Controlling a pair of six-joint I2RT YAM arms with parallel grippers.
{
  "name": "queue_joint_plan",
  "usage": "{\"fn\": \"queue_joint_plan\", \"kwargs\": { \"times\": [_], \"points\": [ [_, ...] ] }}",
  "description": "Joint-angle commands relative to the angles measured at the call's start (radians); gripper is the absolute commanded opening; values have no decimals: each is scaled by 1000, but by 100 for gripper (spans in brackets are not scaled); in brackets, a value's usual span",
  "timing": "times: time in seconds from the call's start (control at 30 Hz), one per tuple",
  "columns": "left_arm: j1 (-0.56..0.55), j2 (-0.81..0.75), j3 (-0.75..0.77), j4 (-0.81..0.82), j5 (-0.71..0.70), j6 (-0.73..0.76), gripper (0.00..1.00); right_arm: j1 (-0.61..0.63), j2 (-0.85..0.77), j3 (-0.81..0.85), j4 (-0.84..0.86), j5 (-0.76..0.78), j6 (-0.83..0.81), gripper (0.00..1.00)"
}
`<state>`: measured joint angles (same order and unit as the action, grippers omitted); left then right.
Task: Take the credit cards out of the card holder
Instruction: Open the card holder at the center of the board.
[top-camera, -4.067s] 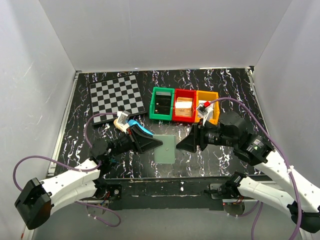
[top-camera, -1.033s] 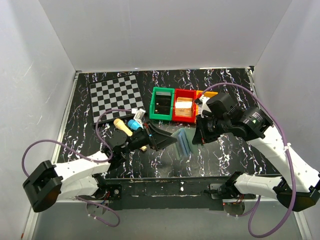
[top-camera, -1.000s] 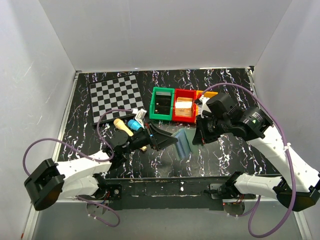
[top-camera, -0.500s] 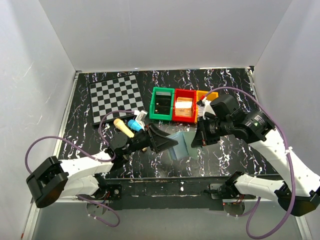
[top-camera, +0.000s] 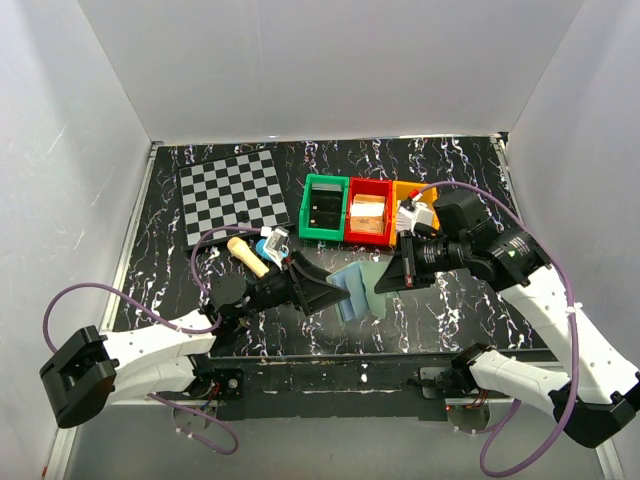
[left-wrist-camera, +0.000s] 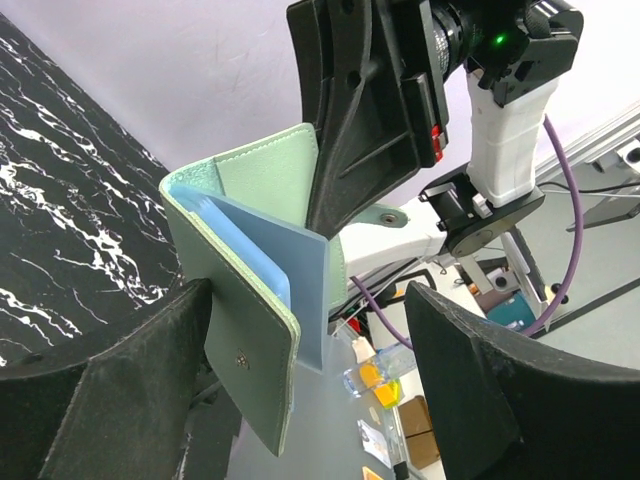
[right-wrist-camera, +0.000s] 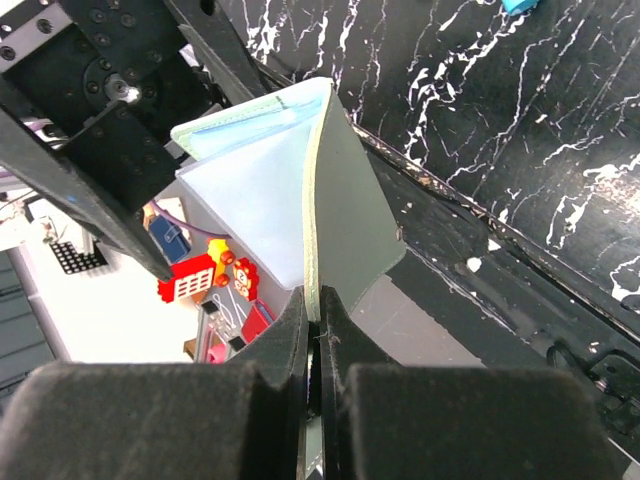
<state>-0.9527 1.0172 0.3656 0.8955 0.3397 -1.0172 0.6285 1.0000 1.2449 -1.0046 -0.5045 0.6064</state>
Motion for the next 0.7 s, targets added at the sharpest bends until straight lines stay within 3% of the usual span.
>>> {"fn": "queue_joint_plan", "kwargs": {
  "times": [0.0, 0.1, 0.47, 0.67],
  "points": [
    [-11, -11, -4, -18, 5, 32, 75, -9, -21, -7, 99, -63, 32, 1],
    [-12, -11, -8, -18, 18, 37, 66, -19, -31, -41, 138, -101, 58, 1],
    [-12, -114, -20, -99, -14, 77, 65, -49, -69, -133, 245, -166, 110, 1],
    [-12, -126, -30, -104, -18, 89, 50, -50, -78, -145, 254, -169, 118, 1]
  ]
}}
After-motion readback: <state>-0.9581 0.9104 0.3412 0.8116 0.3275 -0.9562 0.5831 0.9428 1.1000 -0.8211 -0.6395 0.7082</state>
